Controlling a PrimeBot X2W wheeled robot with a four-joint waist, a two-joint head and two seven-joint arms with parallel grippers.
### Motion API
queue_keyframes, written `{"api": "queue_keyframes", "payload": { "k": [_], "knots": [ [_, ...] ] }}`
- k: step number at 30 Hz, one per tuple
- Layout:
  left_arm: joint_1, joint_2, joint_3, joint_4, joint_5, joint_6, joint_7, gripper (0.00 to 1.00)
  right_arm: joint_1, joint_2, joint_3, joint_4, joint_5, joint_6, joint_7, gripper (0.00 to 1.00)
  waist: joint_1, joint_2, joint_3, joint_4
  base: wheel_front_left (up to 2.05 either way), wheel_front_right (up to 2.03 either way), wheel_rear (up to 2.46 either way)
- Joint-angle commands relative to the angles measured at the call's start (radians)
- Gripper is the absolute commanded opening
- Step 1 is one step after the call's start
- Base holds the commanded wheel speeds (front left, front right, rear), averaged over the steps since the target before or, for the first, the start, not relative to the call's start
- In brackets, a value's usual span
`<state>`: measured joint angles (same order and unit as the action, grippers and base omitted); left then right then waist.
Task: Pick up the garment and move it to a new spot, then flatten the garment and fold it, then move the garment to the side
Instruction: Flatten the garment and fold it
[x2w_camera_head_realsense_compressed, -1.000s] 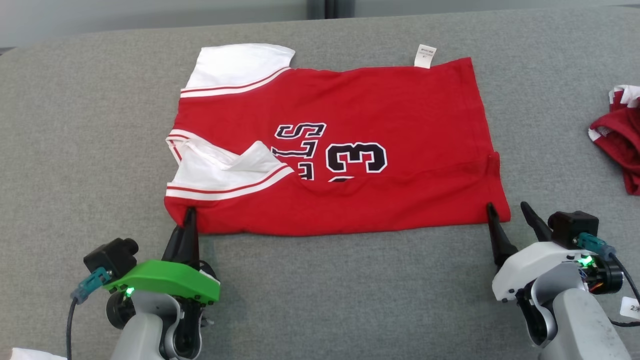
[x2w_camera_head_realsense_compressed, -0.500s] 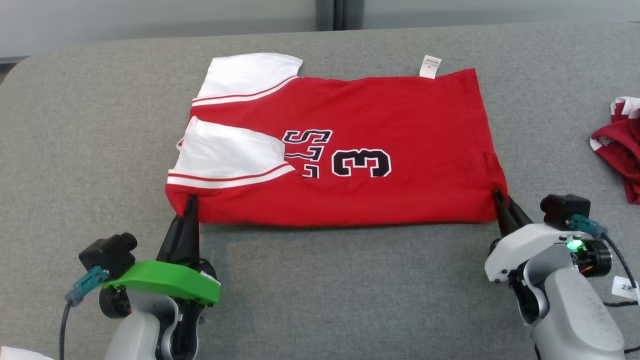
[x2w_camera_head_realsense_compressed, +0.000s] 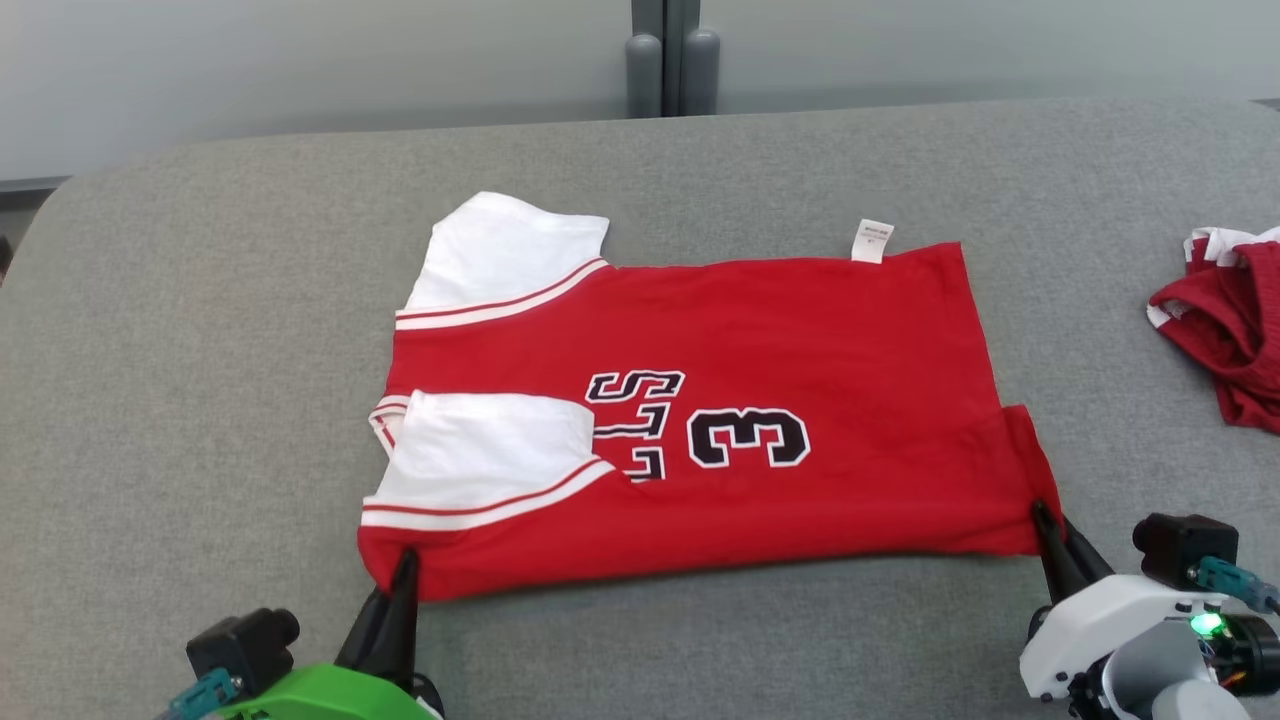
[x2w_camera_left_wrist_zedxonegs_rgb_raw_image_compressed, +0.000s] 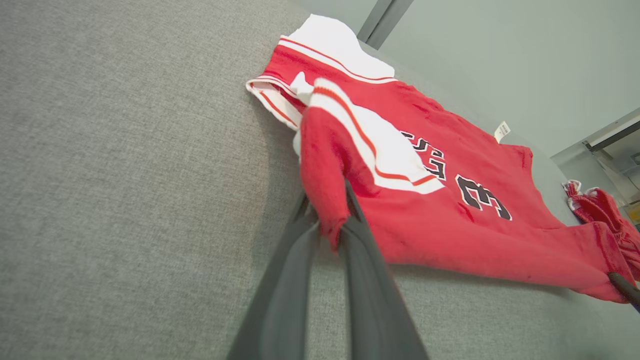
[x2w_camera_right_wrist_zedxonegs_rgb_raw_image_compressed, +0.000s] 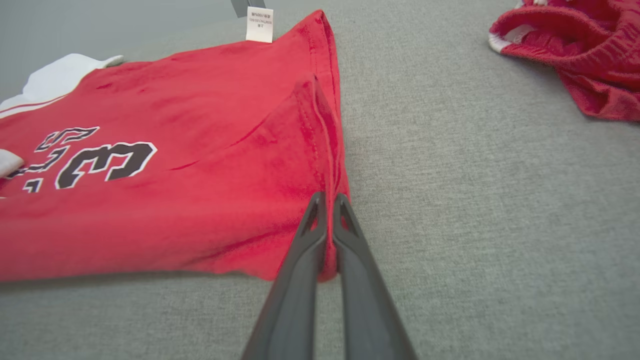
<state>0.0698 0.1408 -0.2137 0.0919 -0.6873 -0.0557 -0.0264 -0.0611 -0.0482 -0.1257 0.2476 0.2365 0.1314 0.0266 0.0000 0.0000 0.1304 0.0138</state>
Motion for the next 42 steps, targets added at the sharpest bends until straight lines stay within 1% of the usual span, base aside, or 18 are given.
{"api": "queue_keyframes", "payload": {
  "k": [1, 3, 8, 13, 14, 15, 16, 17, 18, 19, 22, 25, 28, 31, 35, 38, 42],
  "knots": [
    [0.028, 0.009, 0.004, -0.007, -0.007, 0.012, 0.004, 0.0, 0.028, -0.005, -0.009, -0.015, 0.014, -0.002, 0.007, 0.0, 0.0, 0.0, 0.0, -0.006, 0.0, 0.0, 0.0],
    [0.051, 0.006, 0.003, -0.004, -0.013, 0.018, 0.009, 0.0, 0.051, -0.005, -0.012, -0.024, 0.024, -0.002, 0.015, 0.0, 0.0, 0.0, 0.001, -0.01, 0.0, 0.0, 0.0],
    [0.068, 0.013, 0.004, 0.026, -0.015, 0.028, 0.016, 0.0, 0.068, -0.005, -0.014, -0.001, 0.031, -0.002, 0.016, 0.0, 0.0, 0.0, 0.008, -0.016, 0.0, 0.0, 0.0],
    [0.076, 0.016, -0.002, 0.049, -0.013, 0.027, 0.017, 0.0, 0.074, -0.005, -0.015, 0.019, 0.037, -0.002, 0.004, 0.03, 0.0, 0.0, 0.02, -0.02, 0.0, 0.0, 0.0],
    [0.078, 0.016, -0.003, 0.053, -0.013, 0.027, 0.015, 0.0, 0.074, -0.005, -0.016, 0.022, 0.038, -0.002, 0.001, 0.04, 0.0, 0.0, 0.021, -0.021, 0.0, 0.0, 0.0],
    [0.079, 0.016, -0.003, 0.057, -0.014, 0.028, 0.014, 0.0, 0.074, -0.005, -0.016, 0.025, 0.038, -0.002, -0.002, 0.09, 0.0, 0.0, 0.023, -0.022, 0.0, 0.0, 0.0],
    [0.078, 0.016, -0.001, 0.058, -0.01, 0.031, 0.008, 0.0, 0.073, -0.005, -0.016, 0.027, 0.037, -0.002, -0.004, 0.19, 0.0, 0.0, 0.024, -0.022, 0.0, 0.0, 0.0],
    [0.076, 0.017, -0.001, 0.058, -0.005, 0.033, 0.003, 0.23, 0.071, -0.005, -0.017, 0.028, 0.036, -0.002, -0.009, 0.35, 0.0, 0.0, 0.025, -0.023, 0.0, 0.0, 0.0],
    [0.072, 0.018, -0.002, 0.057, -0.001, 0.034, -0.004, 0.55, 0.069, -0.005, -0.016, 0.024, 0.033, -0.002, -0.018, 0.96, 0.0, 0.0, 0.026, -0.024, 0.0, 0.0, 0.0],
    [0.068, 0.019, -0.002, 0.053, 0.002, 0.037, -0.008, 1.0, 0.067, -0.005, -0.013, 0.019, 0.03, -0.002, -0.024, 1.0, 0.0, 0.0, 0.027, -0.025, 0.0, 0.0, 0.0],
    [0.057, 0.029, 0.003, 0.041, 0.018, 0.045, -0.019, 1.0, 0.064, -0.005, -0.01, 0.004, 0.022, -0.002, -0.038, 1.0, 0.0, 0.0, 0.031, -0.029, 0.0, 0.0, 0.0],
    [0.046, 0.051, -0.005, 0.019, 0.048, 0.05, -0.017, 1.0, 0.06, -0.005, -0.018, -0.018, 0.01, -0.002, -0.046, 1.0, 0.0, 0.0, 0.032, -0.032, 0.0, 0.0, 0.0],
    [0.027, 0.08, 0.0, -0.016, 0.067, 0.056, -0.016, 1.0, 0.049, -0.004, -0.024, -0.049, 0.0, -0.002, -0.051, 1.0, 0.0, 0.0, 0.034, -0.034, 0.0, 0.0, 0.0],
    [-0.015, 0.115, 0.002, -0.046, 0.094, 0.051, -0.001, 1.0, 0.03, -0.004, -0.031, -0.081, -0.014, -0.002, -0.051, 1.0, 0.0, 0.0, 0.04, -0.035, 0.0, 0.0, 0.0],
    [-0.142, 0.186, 0.0, -0.078, 0.133, 0.027, 0.048, 1.0, -0.011, -0.004, -0.023, -0.122, -0.041, -0.002, -0.035, 1.0, 0.0, 0.0, 0.066, -0.039, 0.0, 0.0, 0.0],
    [-0.288, 0.253, -0.017, -0.091, 0.167, -0.013, 0.113, 1.0, -0.057, -0.004, -0.005, -0.147, -0.07, -0.002, -0.018, 1.0, 0.0, 0.0, 0.097, -0.047, 0.0, 0.0, 0.0],
    [-0.508, 0.321, -0.033, -0.073, 0.179, -0.048, 0.2, 1.0, -0.124, -0.004, 0.035, -0.171, -0.089, -0.002, 0.001, 1.0, 0.0, 0.0, 0.157, -0.071, 0.0, 0.0, 0.0]
  ]
}}
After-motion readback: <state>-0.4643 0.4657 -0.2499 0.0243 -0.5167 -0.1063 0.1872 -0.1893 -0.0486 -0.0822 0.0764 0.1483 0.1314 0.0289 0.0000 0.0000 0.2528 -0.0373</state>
